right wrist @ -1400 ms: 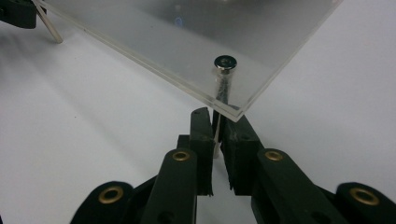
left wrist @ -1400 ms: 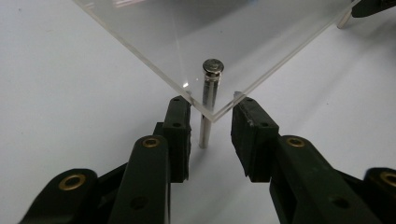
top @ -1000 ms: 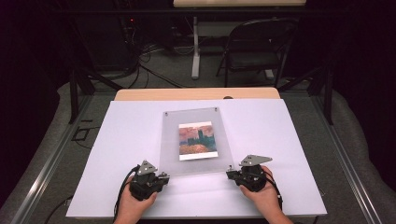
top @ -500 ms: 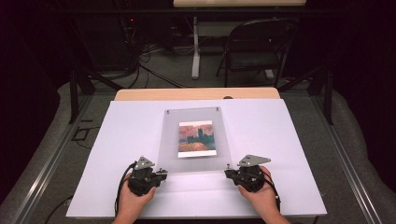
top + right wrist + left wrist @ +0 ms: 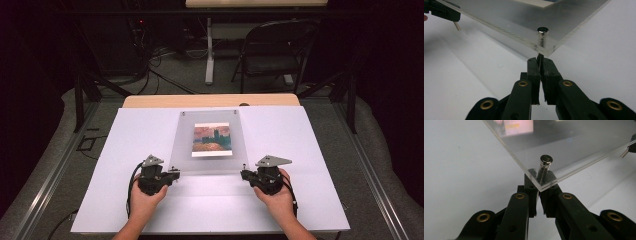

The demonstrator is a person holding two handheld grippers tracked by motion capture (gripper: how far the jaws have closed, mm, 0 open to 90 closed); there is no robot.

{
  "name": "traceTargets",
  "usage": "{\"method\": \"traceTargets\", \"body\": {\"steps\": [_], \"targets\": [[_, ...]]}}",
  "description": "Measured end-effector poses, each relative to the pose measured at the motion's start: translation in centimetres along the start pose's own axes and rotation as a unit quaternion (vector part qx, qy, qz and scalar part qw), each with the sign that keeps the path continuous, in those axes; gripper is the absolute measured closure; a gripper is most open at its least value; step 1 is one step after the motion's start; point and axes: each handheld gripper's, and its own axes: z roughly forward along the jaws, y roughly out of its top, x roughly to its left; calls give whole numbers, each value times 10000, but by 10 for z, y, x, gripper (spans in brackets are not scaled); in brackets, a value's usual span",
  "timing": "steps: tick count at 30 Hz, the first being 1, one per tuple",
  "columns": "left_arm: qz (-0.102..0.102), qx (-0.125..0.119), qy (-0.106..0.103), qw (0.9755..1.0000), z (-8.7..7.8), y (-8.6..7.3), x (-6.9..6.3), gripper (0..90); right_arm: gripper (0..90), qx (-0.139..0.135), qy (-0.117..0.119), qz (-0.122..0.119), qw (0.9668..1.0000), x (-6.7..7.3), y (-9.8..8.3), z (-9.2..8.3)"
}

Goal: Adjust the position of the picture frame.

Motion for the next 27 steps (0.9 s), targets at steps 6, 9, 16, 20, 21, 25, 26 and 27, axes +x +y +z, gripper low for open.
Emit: {"method": "traceTargets", "body": {"steps": [6,9,16,20,21,25,26,27], "targets": [[-14,-29,41,10000,7,14,0,840,859,11,-76,154,9999,-11,11,2],[14,-2,53,10000,11,18,1,841,859,14,-157,192,9997,-15,15,4],[-37,85,142,9999,24,15,4,837,858,82,-301,151,9994,-18,9,13],[-34,109,138,9998,26,13,5,835,858,144,-300,115,9994,-19,6,16],[-47,123,157,9998,27,12,6,834,858,155,-311,121,9993,-19,6,17],[-63,130,147,9998,32,11,7,831,858,186,-339,107,9992,-20,4,19],[-64,140,145,9998,33,11,7,831,858,207,-345,98,9991,-21,3,20],[-63,133,151,9998,33,11,7,831,857,215,-355,117,9991,-21,3,21]]}}
